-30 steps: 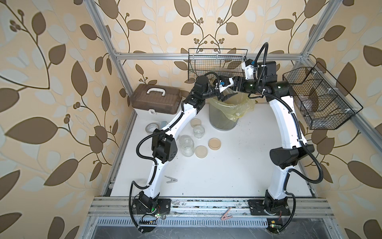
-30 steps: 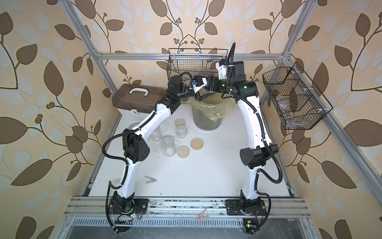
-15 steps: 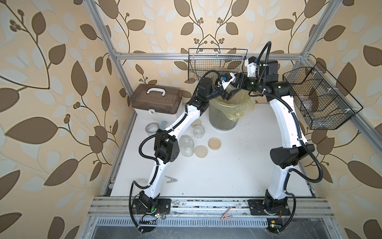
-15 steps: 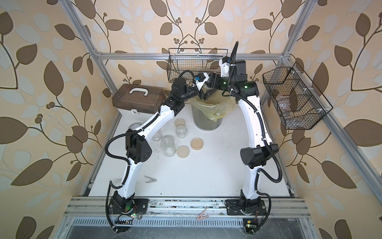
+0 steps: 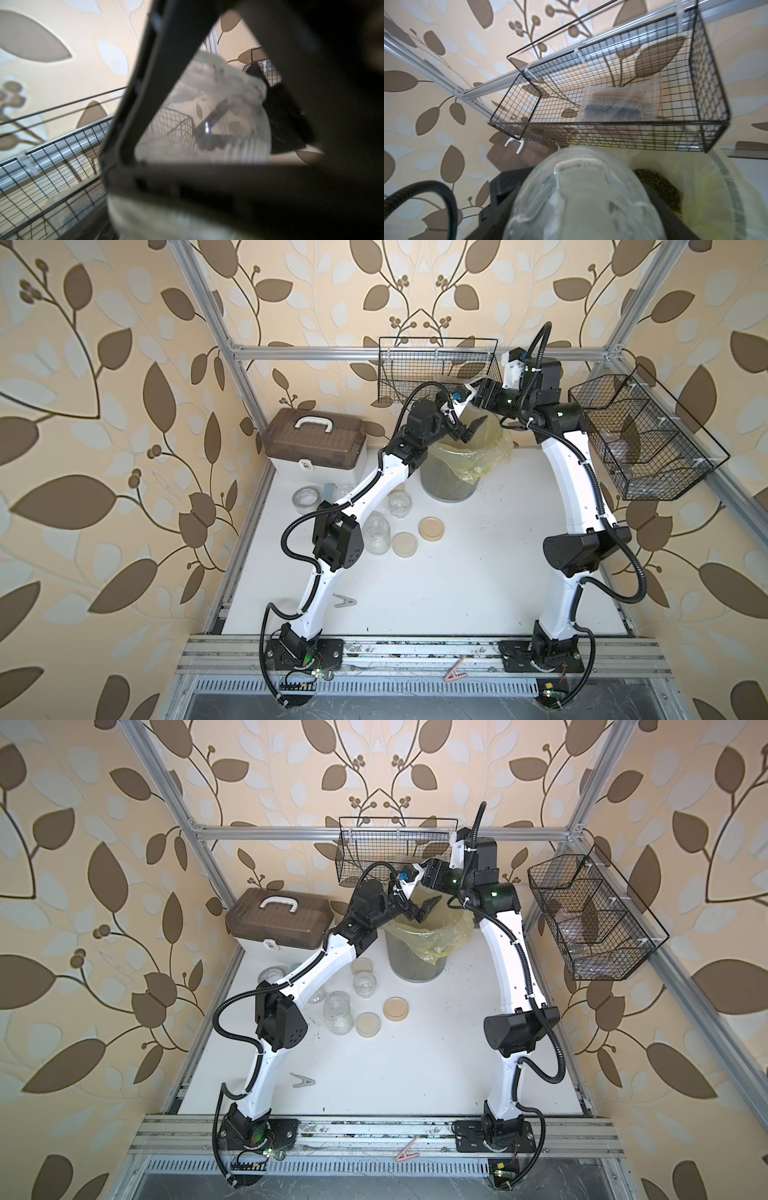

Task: Empty moldy tea leaves from jars
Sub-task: Pour the moldy tea leaves from the jar into the trash bin, then place the jar at the center of the board.

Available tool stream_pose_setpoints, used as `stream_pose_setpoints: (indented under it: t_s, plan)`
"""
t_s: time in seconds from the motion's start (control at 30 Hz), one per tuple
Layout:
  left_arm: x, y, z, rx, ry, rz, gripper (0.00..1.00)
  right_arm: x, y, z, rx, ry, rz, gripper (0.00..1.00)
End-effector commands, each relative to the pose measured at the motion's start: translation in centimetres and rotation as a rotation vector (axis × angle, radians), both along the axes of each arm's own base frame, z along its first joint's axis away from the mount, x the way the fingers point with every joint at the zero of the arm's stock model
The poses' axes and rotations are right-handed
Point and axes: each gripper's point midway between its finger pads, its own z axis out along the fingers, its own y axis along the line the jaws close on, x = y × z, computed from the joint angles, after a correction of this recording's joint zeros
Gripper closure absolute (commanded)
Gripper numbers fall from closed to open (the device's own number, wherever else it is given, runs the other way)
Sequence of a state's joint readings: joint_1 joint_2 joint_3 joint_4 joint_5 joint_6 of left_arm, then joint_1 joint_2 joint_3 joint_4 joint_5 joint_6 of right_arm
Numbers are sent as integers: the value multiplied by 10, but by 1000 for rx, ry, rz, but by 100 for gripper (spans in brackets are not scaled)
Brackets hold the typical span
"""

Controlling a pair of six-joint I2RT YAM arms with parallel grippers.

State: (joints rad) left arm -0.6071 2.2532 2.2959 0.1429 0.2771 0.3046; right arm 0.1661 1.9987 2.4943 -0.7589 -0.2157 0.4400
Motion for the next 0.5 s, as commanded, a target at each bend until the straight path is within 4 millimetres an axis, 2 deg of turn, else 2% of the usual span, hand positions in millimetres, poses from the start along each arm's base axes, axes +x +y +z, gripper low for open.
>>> stream_pose_setpoints:
  t_s: [0.0, 0.2, 0.33, 0.47]
  plan:
    - [-21, 26, 50, -2, -93, 33, 1, 2, -14, 20, -24, -75, -53, 62]
    - [-31, 36, 44, 44, -132, 50, 1, -2, -2, 33, 73, -91, 9, 61]
    - [-42, 42, 58, 22, -156, -13, 1, -8, 3, 48, 177, -106, 61, 61]
    - [-58, 44, 77, -16, -195, -153, 1, -19, 8, 68, 264, -146, 140, 61]
